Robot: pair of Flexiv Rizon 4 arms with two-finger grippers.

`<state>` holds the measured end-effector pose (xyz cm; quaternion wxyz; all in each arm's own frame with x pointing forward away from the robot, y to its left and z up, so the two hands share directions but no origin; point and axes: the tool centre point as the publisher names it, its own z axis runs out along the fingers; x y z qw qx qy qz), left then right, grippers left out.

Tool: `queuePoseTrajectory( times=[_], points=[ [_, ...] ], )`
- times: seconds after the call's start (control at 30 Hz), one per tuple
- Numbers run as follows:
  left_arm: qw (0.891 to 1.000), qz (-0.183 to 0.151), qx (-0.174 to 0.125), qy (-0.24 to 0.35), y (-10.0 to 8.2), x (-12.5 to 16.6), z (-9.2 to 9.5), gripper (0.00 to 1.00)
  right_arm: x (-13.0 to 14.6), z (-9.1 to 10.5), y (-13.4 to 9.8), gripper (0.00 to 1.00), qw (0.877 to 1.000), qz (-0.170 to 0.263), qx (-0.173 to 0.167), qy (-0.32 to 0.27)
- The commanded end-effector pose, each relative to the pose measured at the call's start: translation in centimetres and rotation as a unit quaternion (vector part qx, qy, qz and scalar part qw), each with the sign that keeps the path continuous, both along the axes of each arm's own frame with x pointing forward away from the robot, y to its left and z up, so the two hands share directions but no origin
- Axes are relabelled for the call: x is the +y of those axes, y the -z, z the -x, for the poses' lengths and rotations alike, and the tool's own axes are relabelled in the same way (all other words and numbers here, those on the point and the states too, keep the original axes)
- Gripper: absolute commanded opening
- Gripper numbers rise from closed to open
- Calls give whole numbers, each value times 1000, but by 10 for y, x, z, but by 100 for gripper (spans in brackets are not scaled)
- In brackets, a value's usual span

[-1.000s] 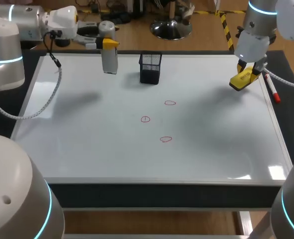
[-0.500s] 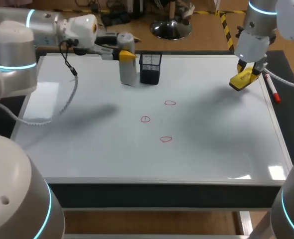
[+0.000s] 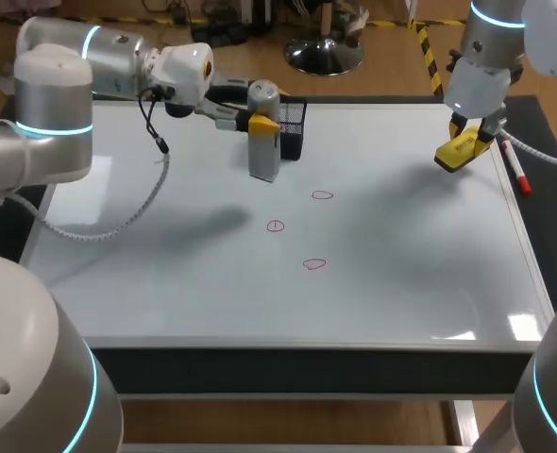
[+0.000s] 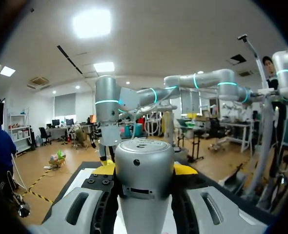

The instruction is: Pick up the inspection probe, press it on each red-marked spot on the whiteboard one by one, put down the probe, pick up the eraser, and wipe off all the red marks.

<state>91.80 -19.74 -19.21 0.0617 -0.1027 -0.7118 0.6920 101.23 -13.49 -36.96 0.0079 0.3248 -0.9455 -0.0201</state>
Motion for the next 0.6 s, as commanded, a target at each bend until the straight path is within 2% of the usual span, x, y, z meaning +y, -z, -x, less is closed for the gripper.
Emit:
queuePoseTrajectory(
  times=[0.03,0.6],
  points=[
    [1000,6,3,8,9,-5,3,0,0,0,-1,0,1000,2,1,-1],
    [1000,17,14,17,30,-18,27,0,0,0,-1,0,1000,2,1,-1]
  ],
)
